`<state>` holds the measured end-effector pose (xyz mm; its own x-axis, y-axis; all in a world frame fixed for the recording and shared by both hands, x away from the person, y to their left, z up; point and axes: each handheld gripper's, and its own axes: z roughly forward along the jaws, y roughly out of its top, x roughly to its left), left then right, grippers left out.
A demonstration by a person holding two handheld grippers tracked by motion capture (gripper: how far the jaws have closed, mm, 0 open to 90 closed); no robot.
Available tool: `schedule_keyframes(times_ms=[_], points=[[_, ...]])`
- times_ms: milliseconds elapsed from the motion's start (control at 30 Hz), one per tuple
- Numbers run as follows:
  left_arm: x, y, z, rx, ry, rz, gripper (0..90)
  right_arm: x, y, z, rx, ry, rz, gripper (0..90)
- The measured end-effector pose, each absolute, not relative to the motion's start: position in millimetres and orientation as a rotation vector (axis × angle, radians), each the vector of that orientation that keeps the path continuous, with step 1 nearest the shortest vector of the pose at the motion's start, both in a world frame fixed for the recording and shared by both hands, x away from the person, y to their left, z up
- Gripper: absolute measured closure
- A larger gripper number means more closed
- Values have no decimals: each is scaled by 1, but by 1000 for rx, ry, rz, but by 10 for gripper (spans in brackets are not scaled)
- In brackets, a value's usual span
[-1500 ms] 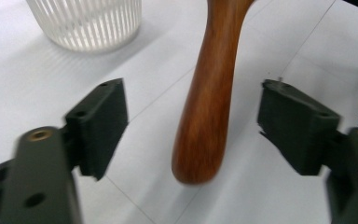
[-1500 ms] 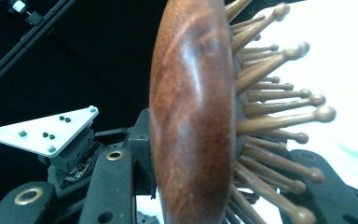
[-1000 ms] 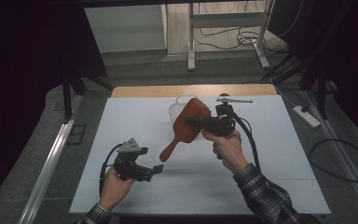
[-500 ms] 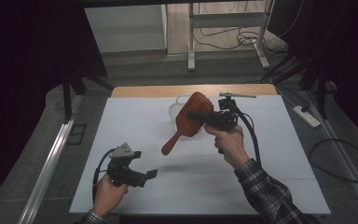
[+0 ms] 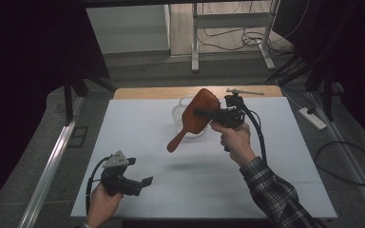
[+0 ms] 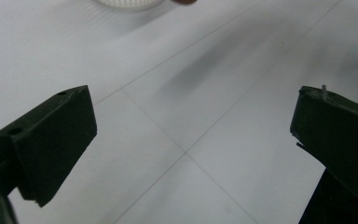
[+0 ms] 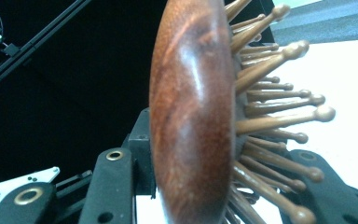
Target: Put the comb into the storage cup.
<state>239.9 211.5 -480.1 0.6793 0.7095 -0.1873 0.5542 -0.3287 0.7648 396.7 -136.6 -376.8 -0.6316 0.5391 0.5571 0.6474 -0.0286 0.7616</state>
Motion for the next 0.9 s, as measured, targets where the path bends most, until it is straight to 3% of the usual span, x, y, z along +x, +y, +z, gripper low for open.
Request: schedule_keyframes(times_ms=[900], points=[[204, 254, -486, 1975, 1067, 252, 0, 423, -137, -365, -1380, -2138, -1787, 544]])
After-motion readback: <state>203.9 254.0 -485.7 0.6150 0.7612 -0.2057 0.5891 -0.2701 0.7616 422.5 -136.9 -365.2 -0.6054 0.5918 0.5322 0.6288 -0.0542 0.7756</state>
